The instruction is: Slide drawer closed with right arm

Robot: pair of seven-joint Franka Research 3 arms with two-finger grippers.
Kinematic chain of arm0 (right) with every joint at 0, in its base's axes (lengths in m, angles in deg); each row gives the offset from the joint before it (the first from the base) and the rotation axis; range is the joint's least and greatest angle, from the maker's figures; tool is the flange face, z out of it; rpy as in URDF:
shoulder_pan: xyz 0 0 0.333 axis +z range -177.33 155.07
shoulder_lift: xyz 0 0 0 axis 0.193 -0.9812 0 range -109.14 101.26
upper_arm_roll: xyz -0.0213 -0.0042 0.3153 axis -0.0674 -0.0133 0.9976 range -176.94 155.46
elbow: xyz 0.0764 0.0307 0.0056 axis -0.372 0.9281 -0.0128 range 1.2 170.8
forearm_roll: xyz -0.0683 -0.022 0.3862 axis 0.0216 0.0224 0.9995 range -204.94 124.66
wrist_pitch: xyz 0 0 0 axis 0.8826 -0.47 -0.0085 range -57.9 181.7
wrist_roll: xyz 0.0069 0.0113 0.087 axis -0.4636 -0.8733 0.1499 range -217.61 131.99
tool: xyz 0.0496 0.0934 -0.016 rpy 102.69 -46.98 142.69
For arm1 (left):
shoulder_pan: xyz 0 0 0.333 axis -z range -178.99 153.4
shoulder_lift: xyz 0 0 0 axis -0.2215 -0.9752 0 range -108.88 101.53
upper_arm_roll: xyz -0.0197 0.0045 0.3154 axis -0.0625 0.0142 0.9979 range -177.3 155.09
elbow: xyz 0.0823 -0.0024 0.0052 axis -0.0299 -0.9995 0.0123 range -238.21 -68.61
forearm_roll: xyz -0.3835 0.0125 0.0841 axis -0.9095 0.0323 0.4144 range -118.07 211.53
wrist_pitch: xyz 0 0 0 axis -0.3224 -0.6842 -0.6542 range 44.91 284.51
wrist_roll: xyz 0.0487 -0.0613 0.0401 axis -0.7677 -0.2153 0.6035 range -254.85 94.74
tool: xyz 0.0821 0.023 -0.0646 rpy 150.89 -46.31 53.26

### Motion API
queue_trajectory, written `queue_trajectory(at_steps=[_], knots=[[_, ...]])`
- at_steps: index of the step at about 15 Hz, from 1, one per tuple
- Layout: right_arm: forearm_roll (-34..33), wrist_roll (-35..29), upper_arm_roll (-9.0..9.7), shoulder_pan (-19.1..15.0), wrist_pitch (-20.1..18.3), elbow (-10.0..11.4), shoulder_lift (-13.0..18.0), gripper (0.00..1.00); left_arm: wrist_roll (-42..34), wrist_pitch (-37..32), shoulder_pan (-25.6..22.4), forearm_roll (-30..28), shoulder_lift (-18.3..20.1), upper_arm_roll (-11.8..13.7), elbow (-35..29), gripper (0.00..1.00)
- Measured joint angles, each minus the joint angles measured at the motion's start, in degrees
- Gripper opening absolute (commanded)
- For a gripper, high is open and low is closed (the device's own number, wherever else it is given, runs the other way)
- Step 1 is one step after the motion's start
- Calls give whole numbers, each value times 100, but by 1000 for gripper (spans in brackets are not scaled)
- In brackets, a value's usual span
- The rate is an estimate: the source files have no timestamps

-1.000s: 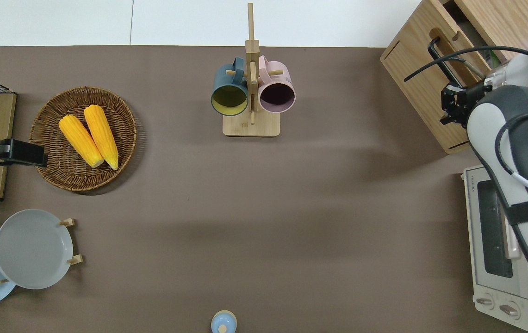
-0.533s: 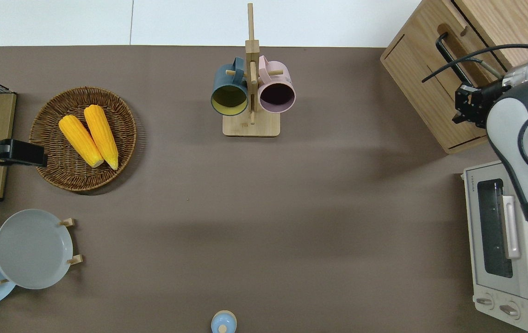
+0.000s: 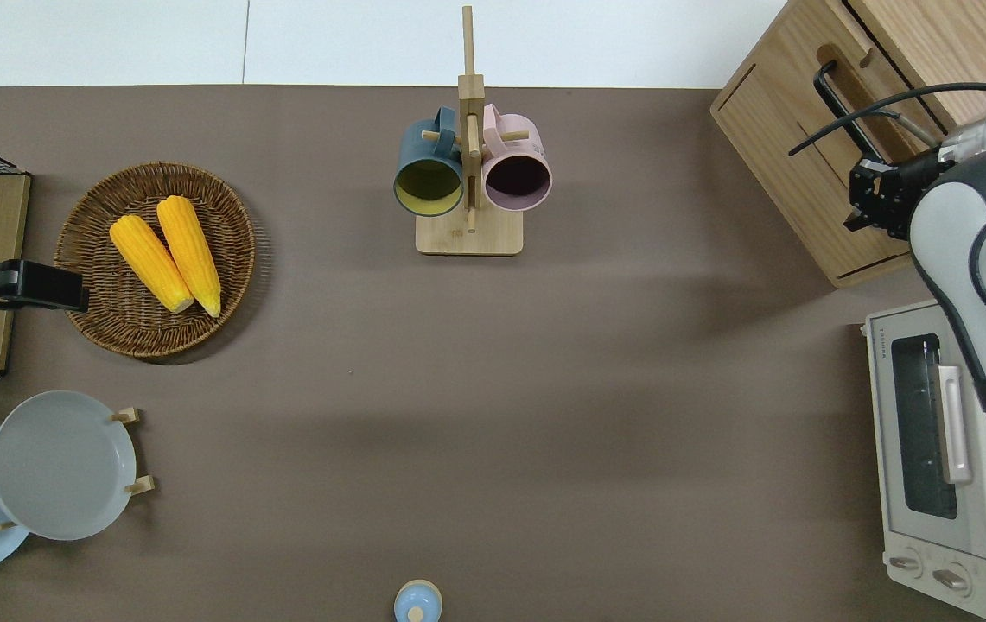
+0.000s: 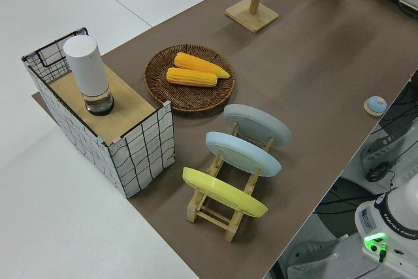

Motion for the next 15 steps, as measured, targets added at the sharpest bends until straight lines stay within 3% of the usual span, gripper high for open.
queue_trajectory(at_steps=[8, 11, 15], knots=[[1, 92, 30, 2, 0, -43, -37, 0, 0, 0, 0, 0, 0, 0, 0, 995], [1, 102, 186, 5, -43, -73, -41, 0, 0, 0, 0, 0, 0, 0, 0, 995], [1, 163, 392, 164, -492, -187, 30, 0, 0, 0, 0, 0, 0, 0, 0, 995]])
